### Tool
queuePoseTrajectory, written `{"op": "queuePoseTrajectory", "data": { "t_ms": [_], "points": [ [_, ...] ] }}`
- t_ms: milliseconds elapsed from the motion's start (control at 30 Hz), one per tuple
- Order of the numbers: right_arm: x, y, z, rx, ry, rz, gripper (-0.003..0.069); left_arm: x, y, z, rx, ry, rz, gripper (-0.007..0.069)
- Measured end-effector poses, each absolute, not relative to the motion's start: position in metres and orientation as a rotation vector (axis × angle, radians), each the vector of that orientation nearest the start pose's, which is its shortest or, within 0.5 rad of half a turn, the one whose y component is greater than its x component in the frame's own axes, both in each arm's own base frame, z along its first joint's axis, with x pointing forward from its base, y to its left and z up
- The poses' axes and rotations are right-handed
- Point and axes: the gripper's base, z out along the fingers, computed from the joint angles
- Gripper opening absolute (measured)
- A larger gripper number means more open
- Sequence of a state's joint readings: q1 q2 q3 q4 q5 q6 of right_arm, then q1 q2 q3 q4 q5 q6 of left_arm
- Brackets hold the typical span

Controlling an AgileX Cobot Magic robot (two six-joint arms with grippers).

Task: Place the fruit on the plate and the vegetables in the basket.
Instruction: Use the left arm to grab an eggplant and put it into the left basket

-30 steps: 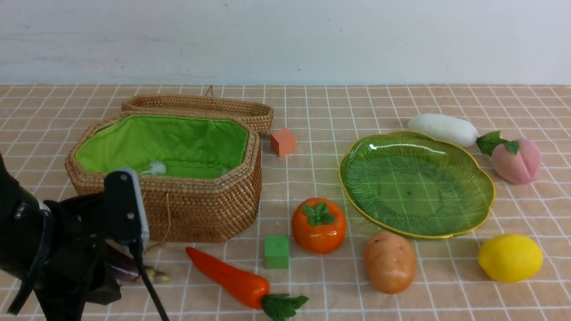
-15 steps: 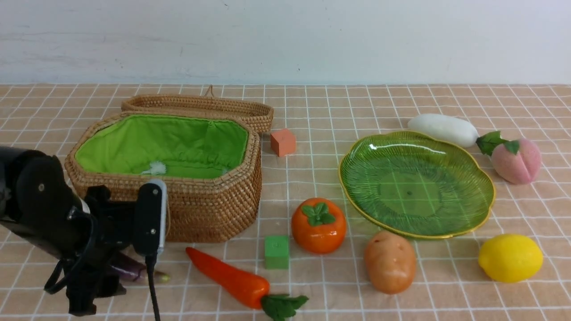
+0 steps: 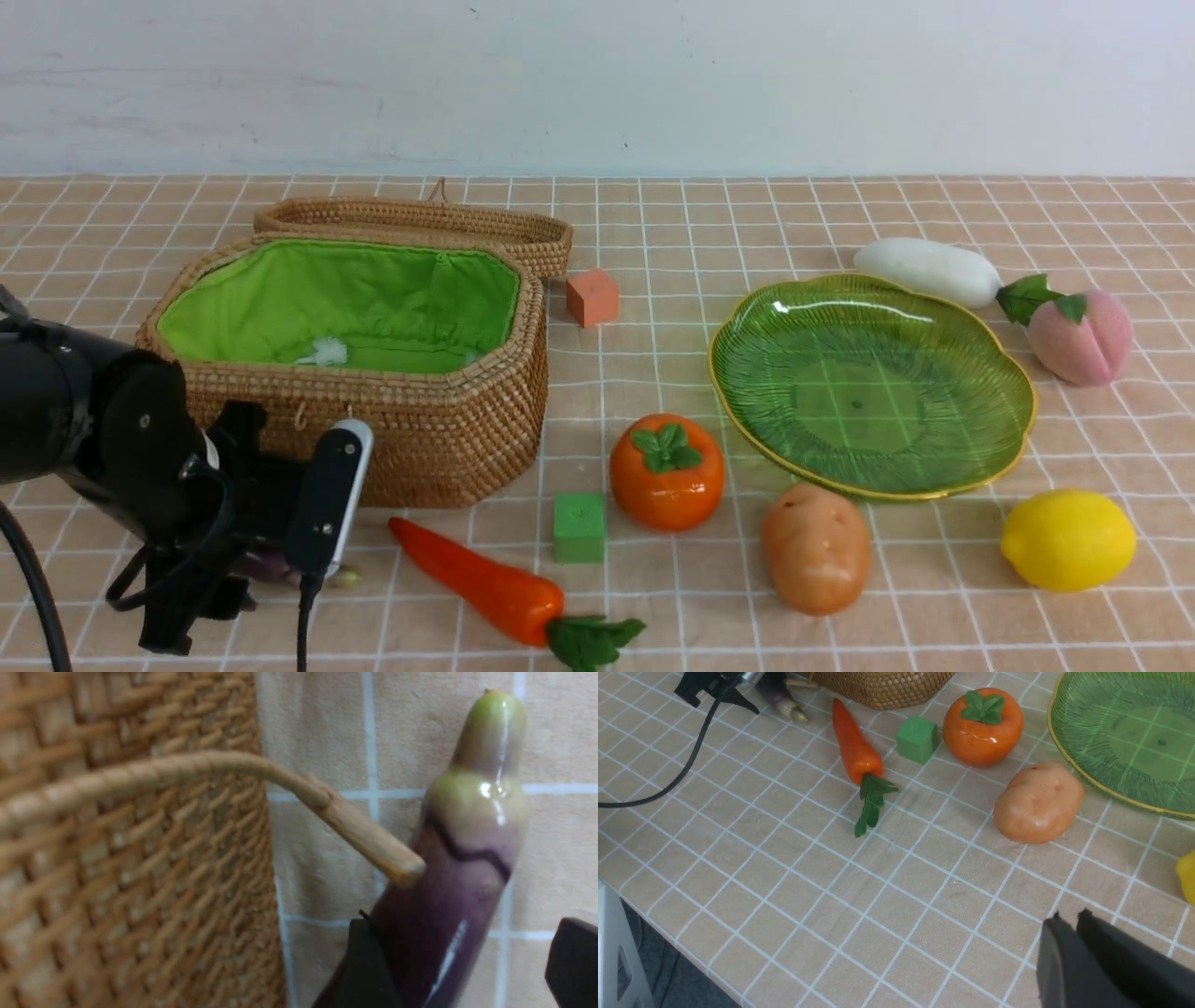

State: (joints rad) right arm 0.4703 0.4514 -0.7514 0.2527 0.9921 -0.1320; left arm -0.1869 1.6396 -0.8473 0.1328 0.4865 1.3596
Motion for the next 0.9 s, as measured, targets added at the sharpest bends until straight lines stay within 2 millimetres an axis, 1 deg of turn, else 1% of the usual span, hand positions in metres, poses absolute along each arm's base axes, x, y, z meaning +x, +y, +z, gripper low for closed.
{"op": "queuePoseTrajectory", "data": {
  "t_ms": [167, 267, 500, 633, 700, 733, 767, 867, 900],
  "points": [
    [0.045, 0.045, 0.347, -0.618, 2.095, 0.507, 0.0055, 0.293, -0.049, 0.17, -2.479, -2.276, -0.464, 0.0472],
    [0.045, 0.046, 0.347, -0.615, 2.093, 0.528, 0.0055, 0.285, -0.047, 0.166, -2.426, -2.239, -0.377, 0.0468],
    [0.044, 0.047, 0.348, -0.613, 2.093, 0.548, 0.0055, 0.282, -0.046, 0.166, -2.405, -2.223, -0.345, 0.0464],
    [0.044, 0.047, 0.348, -0.612, 2.093, 0.551, 0.0055, 0.282, -0.046, 0.158, -2.389, -2.203, -0.311, 0.0412],
    [0.044, 0.047, 0.348, -0.612, 2.093, 0.553, 0.0056, 0.281, -0.045, 0.156, -2.377, -2.184, -0.295, 0.0326],
    [0.044, 0.047, 0.348, -0.612, 2.093, 0.553, 0.0056, 0.281, -0.045, 0.156, -2.373, -2.186, -0.293, 0.0317],
    [0.044, 0.047, 0.348, -0.612, 2.093, 0.553, 0.0059, 0.281, -0.045, 0.156, -2.338, -2.209, -0.285, 0.0272],
    [0.044, 0.047, 0.348, -0.611, 2.091, 0.553, 0.0062, 0.278, -0.042, 0.157, -2.267, -2.24, -0.276, 0.0278],
    [0.044, 0.047, 0.348, -0.61, 2.089, 0.554, 0.0065, 0.273, -0.04, 0.161, -2.198, -2.272, -0.266, 0.0277]
  ]
}}
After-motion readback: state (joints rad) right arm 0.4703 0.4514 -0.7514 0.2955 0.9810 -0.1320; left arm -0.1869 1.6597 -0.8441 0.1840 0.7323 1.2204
